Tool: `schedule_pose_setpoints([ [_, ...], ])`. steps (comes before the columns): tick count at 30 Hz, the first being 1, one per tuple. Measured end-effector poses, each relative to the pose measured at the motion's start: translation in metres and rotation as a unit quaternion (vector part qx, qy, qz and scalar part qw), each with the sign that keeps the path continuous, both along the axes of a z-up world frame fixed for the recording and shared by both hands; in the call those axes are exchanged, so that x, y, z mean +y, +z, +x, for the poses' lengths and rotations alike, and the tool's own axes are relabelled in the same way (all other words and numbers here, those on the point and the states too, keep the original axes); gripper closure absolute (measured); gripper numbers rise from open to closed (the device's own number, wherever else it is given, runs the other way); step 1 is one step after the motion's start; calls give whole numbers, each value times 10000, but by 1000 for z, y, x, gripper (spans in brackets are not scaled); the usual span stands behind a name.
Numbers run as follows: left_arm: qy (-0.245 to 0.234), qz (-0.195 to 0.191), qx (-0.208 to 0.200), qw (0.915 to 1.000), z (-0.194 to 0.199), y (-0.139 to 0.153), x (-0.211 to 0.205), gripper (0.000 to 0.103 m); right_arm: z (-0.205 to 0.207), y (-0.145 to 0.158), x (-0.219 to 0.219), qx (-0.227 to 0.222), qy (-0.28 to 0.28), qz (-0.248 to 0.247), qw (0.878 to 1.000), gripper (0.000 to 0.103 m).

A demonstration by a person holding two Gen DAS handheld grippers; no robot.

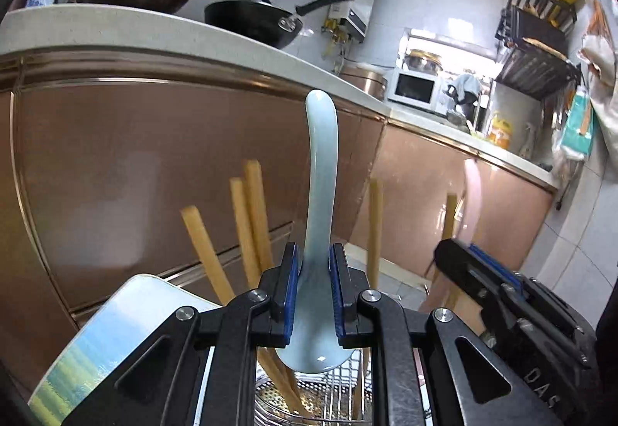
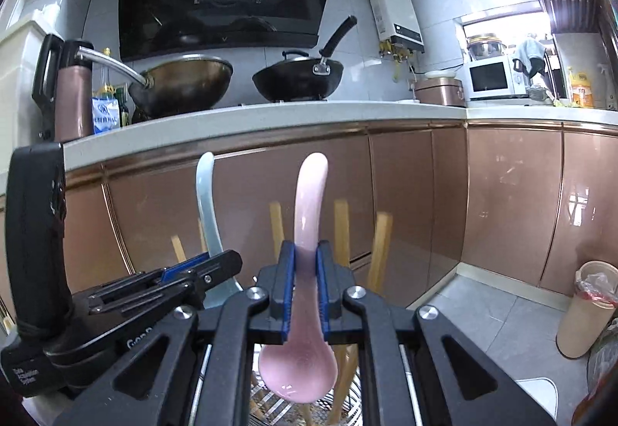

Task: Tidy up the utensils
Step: 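Lift both held spoons upright and carry them over the wire holder, then lower the spoons bowl-first into the wire holder and open both tools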

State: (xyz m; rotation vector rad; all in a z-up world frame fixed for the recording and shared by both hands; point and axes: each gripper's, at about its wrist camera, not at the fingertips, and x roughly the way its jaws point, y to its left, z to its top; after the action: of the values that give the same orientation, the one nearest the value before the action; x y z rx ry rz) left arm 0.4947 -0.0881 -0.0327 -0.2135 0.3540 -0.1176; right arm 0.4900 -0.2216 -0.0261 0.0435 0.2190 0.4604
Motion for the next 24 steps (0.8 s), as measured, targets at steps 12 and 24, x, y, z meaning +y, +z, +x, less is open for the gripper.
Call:
schedule_pose_setpoints([
  [12,-16,-47,359,9993,2,-28,3,88,-12,-16,-10,151,123,-246,9995,91],
  [24,-186,-134,443,9988,-10,-19,8,74,-25,-15,-11,319,141,-386,9986,88],
])
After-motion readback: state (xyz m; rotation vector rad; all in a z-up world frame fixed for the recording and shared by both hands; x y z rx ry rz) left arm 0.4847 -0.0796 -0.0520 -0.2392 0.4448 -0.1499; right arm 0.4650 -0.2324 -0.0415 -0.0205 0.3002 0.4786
